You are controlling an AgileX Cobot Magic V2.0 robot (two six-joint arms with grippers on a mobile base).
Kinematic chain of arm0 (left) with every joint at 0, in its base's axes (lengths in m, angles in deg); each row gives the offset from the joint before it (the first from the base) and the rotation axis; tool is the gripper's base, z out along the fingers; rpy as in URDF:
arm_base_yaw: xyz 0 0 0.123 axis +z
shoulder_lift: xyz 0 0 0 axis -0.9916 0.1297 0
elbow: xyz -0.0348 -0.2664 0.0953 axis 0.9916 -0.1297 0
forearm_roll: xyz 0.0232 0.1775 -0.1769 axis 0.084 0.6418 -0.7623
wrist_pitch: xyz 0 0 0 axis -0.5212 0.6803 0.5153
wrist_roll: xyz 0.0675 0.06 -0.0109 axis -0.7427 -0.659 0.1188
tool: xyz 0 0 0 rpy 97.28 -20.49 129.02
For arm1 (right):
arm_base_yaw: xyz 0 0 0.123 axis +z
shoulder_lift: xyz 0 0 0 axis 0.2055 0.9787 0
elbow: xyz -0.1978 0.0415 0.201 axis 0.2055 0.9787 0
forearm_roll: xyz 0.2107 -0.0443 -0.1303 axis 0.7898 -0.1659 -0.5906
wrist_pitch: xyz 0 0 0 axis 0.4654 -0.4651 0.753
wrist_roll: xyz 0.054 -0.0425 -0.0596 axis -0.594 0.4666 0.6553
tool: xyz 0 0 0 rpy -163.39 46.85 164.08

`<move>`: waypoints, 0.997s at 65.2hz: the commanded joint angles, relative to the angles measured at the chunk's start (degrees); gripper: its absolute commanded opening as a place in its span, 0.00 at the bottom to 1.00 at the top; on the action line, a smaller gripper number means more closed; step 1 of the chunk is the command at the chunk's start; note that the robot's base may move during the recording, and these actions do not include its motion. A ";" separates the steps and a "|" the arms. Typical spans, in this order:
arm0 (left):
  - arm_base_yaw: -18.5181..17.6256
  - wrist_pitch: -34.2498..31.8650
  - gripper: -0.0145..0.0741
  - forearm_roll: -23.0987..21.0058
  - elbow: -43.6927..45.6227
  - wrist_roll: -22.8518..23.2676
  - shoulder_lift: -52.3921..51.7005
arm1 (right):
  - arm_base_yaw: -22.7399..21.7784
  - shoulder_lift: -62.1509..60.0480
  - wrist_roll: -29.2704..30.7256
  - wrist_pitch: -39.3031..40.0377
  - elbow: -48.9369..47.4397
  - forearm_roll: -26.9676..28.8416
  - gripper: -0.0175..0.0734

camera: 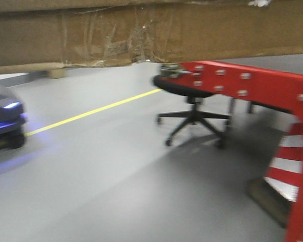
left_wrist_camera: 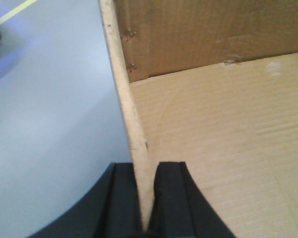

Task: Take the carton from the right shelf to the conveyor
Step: 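Position the held carton above the grey conveyor belt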

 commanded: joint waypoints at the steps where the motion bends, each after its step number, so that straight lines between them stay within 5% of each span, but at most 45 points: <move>1: -0.34 -1.25 0.15 0.40 0.00 -0.43 -0.50 | 0.08 -0.67 0.30 3.42 -0.49 1.28 0.12; 35: -0.34 -1.25 0.15 5.24 0.00 -0.43 -0.50 | 0.08 -0.67 0.30 3.42 -0.49 1.28 0.12; 65: -0.34 -1.25 0.15 5.32 0.00 -0.43 -0.50 | 0.08 -0.67 0.30 3.42 -0.49 1.28 0.12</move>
